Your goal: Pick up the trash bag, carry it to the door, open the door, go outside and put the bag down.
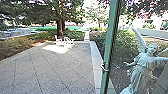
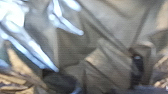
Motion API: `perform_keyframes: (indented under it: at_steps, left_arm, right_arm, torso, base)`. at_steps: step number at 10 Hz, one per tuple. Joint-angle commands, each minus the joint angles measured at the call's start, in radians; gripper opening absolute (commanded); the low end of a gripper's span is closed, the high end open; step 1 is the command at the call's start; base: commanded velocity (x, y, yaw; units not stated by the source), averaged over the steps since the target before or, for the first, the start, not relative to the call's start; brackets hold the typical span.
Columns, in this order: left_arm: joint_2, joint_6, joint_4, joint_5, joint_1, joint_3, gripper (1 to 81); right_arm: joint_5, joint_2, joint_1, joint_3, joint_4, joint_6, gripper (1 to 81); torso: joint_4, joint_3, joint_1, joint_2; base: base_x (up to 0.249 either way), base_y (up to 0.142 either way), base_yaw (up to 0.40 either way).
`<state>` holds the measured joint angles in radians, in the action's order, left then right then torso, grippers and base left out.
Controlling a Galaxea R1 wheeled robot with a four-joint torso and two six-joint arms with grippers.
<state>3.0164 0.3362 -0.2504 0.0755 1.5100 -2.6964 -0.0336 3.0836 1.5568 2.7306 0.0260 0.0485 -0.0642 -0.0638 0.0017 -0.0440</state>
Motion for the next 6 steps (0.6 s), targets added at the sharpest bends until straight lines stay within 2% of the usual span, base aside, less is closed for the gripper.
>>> perform_keyframes:
  at_steps: [1,6]
  left_arm:
    - [-0.002,0.003,0.008,-0.054,-0.052,0.004,1.0]
    - [-0.002,0.003,0.008,-0.054,-0.052,0.006,1.0]
  right_arm:
    - [-0.065,0.013,-0.043,-0.008,-0.006,0.005,81.1]
    - [-0.063,0.013,-0.043,-0.008,-0.006,0.005,81.1]
  torso:
    - [0.0,0.0,0.0,0.0]
    - [0.0,0.0,0.0,0.0]
  base:
    - [0.115,0.0,0.0]
    - [0.115,0.0,0.0]
